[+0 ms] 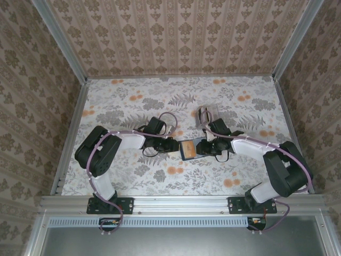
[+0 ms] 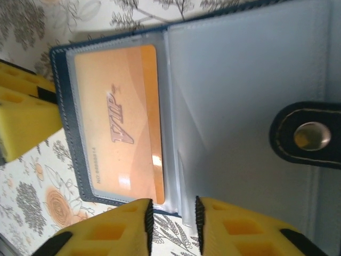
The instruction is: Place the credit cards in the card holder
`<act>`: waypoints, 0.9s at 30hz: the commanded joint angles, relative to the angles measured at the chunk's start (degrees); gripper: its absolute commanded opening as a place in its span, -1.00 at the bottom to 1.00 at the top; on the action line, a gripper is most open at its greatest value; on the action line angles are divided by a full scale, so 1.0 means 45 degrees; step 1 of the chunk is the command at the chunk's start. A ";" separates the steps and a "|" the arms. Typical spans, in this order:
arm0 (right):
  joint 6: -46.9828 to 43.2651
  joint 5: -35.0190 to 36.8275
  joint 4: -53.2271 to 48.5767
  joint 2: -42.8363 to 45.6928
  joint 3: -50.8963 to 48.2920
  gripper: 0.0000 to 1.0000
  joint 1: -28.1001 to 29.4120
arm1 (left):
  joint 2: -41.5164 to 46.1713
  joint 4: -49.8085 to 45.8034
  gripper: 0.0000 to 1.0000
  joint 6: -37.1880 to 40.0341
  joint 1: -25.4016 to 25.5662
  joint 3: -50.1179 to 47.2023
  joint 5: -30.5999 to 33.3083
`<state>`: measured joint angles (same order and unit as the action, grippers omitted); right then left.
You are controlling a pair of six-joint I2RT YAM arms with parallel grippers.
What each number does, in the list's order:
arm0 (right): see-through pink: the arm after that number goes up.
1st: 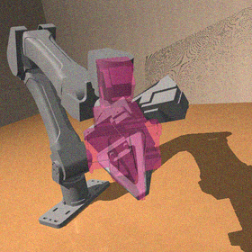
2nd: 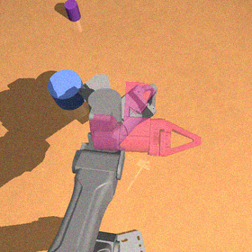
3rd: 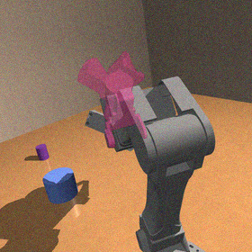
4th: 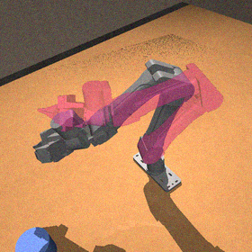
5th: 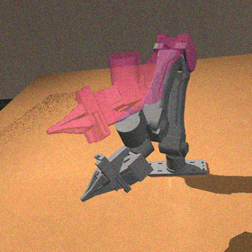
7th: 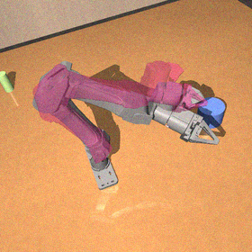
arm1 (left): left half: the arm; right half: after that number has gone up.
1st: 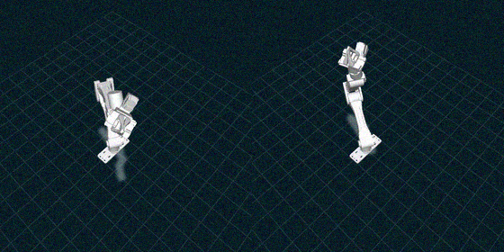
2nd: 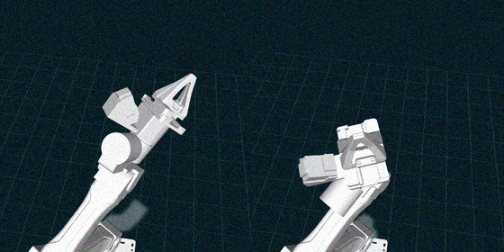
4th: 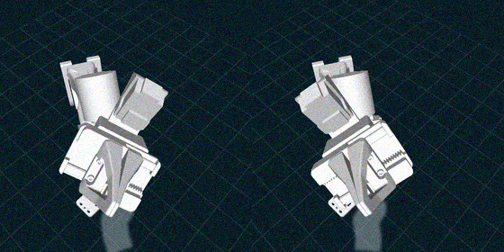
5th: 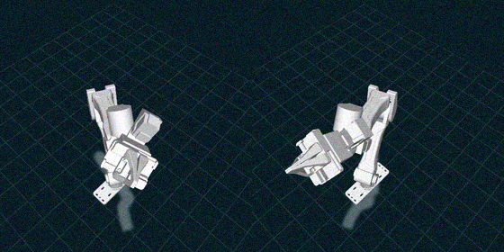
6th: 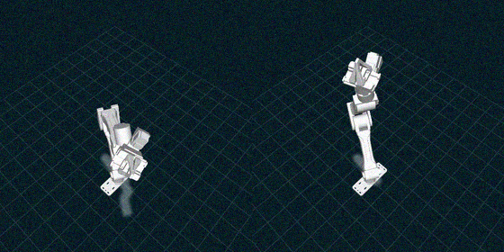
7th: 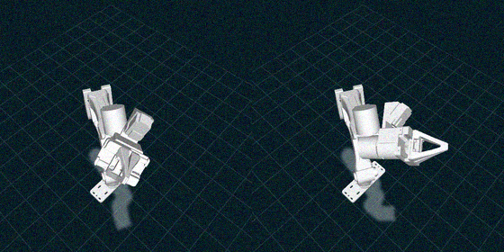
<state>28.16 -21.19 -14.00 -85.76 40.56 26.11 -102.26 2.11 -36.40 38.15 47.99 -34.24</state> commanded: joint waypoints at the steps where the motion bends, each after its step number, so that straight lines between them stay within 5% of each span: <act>1: -0.0339 0.0580 -0.0770 -0.0367 0.0360 -0.48 0.0240 | 0.0297 -0.0668 -0.49 0.0219 -0.0121 0.0025 0.0194; 16: -0.1496 0.2536 -0.1837 0.0088 0.0987 -0.98 0.1046 | 0.2084 -0.1958 -0.39 0.0414 -0.0470 -0.0177 0.0451; 22: -0.2112 0.3326 -0.2186 0.0228 0.1202 -1.00 0.1500 | 0.3556 -0.3581 -0.21 0.0260 -0.0529 0.0169 0.1177; 27: -0.2470 0.2600 -0.1794 0.0190 0.1239 -1.00 0.1673 | 0.4023 -0.2676 -0.16 -0.1051 -0.0285 -0.0004 0.0691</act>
<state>19.31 -8.97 -21.39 -85.86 44.69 32.88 -85.36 -10.26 -37.67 36.34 47.57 -30.57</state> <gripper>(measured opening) 0.058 0.416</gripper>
